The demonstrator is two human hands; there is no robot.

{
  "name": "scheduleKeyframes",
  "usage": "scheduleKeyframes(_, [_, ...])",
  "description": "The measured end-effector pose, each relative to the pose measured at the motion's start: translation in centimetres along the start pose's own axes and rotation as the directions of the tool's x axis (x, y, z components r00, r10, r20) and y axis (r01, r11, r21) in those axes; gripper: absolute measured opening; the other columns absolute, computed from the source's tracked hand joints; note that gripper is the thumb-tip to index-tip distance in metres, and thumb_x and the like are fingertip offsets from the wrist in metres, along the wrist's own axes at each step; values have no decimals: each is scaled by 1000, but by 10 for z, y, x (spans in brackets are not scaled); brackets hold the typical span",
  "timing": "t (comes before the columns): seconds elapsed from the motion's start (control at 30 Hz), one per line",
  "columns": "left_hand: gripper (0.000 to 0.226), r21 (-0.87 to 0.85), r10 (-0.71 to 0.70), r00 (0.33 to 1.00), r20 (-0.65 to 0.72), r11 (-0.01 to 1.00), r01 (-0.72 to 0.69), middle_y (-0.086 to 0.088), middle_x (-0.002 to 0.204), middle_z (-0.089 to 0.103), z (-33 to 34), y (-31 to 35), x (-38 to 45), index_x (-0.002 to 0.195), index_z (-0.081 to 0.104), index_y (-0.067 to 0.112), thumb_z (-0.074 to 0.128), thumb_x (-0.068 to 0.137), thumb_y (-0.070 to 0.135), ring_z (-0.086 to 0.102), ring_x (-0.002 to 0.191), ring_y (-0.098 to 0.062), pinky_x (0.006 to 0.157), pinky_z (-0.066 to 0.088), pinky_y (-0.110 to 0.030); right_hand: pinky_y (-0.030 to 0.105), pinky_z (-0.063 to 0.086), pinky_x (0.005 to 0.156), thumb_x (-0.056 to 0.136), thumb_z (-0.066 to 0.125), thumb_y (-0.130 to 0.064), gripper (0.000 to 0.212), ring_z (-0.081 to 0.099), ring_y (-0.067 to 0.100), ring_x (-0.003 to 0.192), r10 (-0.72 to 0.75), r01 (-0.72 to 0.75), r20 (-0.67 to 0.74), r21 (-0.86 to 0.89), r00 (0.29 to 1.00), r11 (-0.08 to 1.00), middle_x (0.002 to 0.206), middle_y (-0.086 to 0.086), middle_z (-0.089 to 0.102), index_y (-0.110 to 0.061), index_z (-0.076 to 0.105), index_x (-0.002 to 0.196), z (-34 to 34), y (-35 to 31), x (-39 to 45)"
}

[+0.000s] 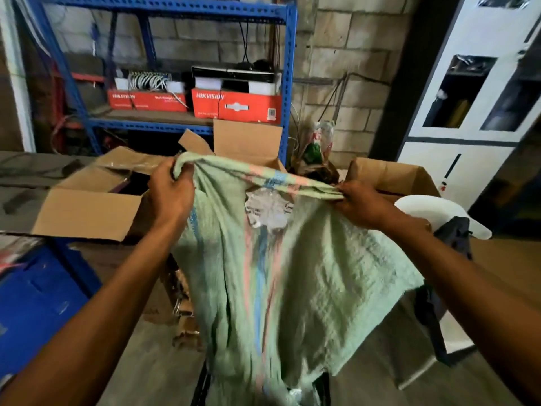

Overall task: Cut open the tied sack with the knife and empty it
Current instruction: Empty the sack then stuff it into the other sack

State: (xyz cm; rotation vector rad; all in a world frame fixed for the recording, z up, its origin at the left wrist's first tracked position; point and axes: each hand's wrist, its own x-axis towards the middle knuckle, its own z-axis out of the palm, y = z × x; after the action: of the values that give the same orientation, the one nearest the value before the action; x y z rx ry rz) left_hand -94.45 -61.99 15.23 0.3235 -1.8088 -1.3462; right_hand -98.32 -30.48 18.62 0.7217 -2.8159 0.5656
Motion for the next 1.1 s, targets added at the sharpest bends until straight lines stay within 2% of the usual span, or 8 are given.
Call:
scheduleKeyframes(0.07, [11, -54, 59, 998, -9, 997, -60, -8, 83, 57, 3, 16, 2, 83, 58, 17, 53, 91, 21, 53, 80, -16, 72, 42, -34, 26, 36, 67, 91, 52, -10, 20, 61, 31, 88, 74, -26, -260, 181, 963, 983, 97, 20, 67, -3, 66, 104, -8, -3, 10])
scheduleKeyframes(0.33, [10, -245, 114, 974, 195, 967, -64, 10, 84, 65, 18, 65, -12, 89, 58, 28, 63, 90, 19, 62, 74, 4, 69, 48, -19, 11, 33, 50, 93, 51, -13, 14, 44, 4, 60, 29, 93, -294, 394, 955, 914, 65, -7, 50, -12, 64, 87, -43, -41, 33])
scheduleKeyframes(0.5, [72, -167, 76, 694, 716, 984, 65, 17, 108, 68, 45, 68, -46, 114, 49, 38, 89, 54, 34, 65, 97, 7, 79, 51, -11, 11, 37, 44, 94, 51, -17, 19, 45, -3, 48, 49, 94, -192, 670, 980, 736, 67, -2, 56, -11, 65, 83, -37, -79, 38])
scheduleKeyframes(0.63, [36, -75, 145, 881, 451, 989, -124, 3, 95, 69, 55, 73, -43, 105, 59, 17, 76, 75, 7, 67, 92, -15, 83, 55, -35, 29, 48, 94, 79, 70, -36, 53, 60, 8, 103, -41, -5, 57, 640, 997, 769, 119, -6, 63, -18, 52, 126, -36, -68, 30])
scheduleKeyframes(0.73, [31, -380, 70, 887, 456, 917, 124, 7, 91, 76, 43, 74, -28, 100, 66, 22, 64, 84, -3, 69, 86, -11, 77, 56, -28, -6, 29, 87, 67, 81, -34, 104, 46, -6, 106, -47, -51, 159, 564, 986, 824, 130, -29, 35, -27, 16, 147, -20, -44, 6])
scheduleKeyframes(0.9, [24, -467, 18, 852, 523, 842, 269, 6, 96, 77, 53, 98, -31, 102, 68, 25, 66, 83, 10, 71, 92, -14, 73, 57, -25, 14, 54, 82, 76, 73, 1, 60, 63, -8, 96, 57, -65, 44, 896, 997, 439, 115, -8, 64, -11, 50, 129, 39, -59, -12])
scheduleKeyframes(1.0, [56, -150, 24, 912, 408, 988, 41, 4, 117, 68, 47, 91, -30, 121, 53, 34, 76, 71, 41, 64, 107, -19, 89, 53, -35, 34, 53, 94, 77, 72, 2, 45, 65, 10, 102, 187, 34, -123, 907, 975, 421, 118, 8, 67, -5, 60, 119, 41, -63, -6])
scheduleKeyframes(1.1, [54, -133, -94, 834, 543, 971, 196, 2, 119, 68, 50, 84, -36, 128, 50, 29, 74, 80, 30, 67, 106, -20, 87, 56, -33, 18, 54, 84, 75, 73, 2, 40, 65, -3, 92, 123, 110, -178, 898, 976, 427, 112, 3, 68, -12, 61, 111, 30, -64, 0])
